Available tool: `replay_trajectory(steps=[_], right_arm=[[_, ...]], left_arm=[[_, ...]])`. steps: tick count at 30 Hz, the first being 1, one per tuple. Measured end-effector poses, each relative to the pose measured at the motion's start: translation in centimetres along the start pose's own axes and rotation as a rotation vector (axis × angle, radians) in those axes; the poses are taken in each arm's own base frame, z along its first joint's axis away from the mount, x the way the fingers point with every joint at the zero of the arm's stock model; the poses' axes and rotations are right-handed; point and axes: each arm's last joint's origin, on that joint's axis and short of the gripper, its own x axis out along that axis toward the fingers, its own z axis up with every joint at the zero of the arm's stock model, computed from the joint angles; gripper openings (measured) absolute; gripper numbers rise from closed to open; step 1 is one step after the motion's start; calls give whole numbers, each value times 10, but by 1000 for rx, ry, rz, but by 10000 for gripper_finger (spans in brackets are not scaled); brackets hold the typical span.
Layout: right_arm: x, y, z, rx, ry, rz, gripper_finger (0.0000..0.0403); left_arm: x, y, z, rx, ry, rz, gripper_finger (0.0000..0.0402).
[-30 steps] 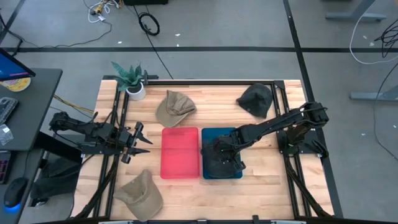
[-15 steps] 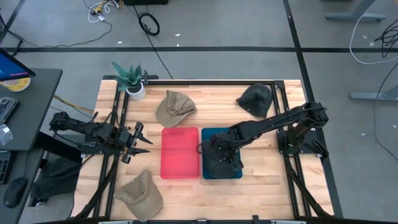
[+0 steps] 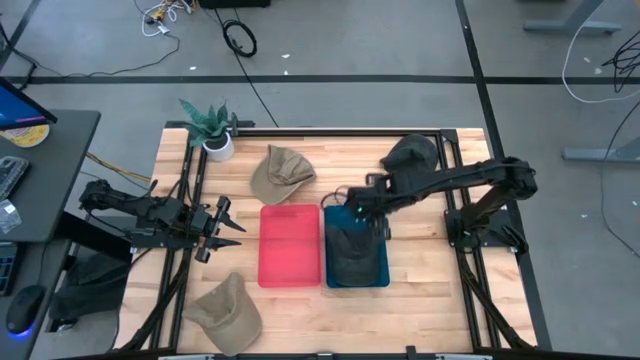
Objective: Pick & Place hat
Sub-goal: Put the black cap into the blue bin
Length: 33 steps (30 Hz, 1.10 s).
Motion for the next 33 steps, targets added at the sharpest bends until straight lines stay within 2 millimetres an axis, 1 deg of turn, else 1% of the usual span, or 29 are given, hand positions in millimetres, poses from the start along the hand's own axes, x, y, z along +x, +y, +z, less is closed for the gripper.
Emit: replay_trajectory(steps=[2,6,10,13,18,21,25,29,33], right_arm=[[-2,-11,-10,30,-1,-29,211],[-1,-35,-38,100,30,-157,197],[4,-59,-69,218,81,-273,188],[9,-77,-87,335,104,-297,187],[18,-105,-104,515,115,-334,195],[26,-122,-113,556,132,-372,201],[35,-139,-128,615,165,-379,206],[45,-149,-141,668,179,-395,205],[62,-154,-153,682,163,-415,204]], left_arm=[[0,0,0,0,0,0,169],[0,0,0,0,0,0,169],[0,0,0,0,0,0,169],[0,0,0,0,0,0,169],[0,0,0,0,0,0,169],[0,0,0,0,0,0,169],[0,0,0,0,0,0,169],[0,0,0,0,0,0,169],[0,0,0,0,0,0,169]])
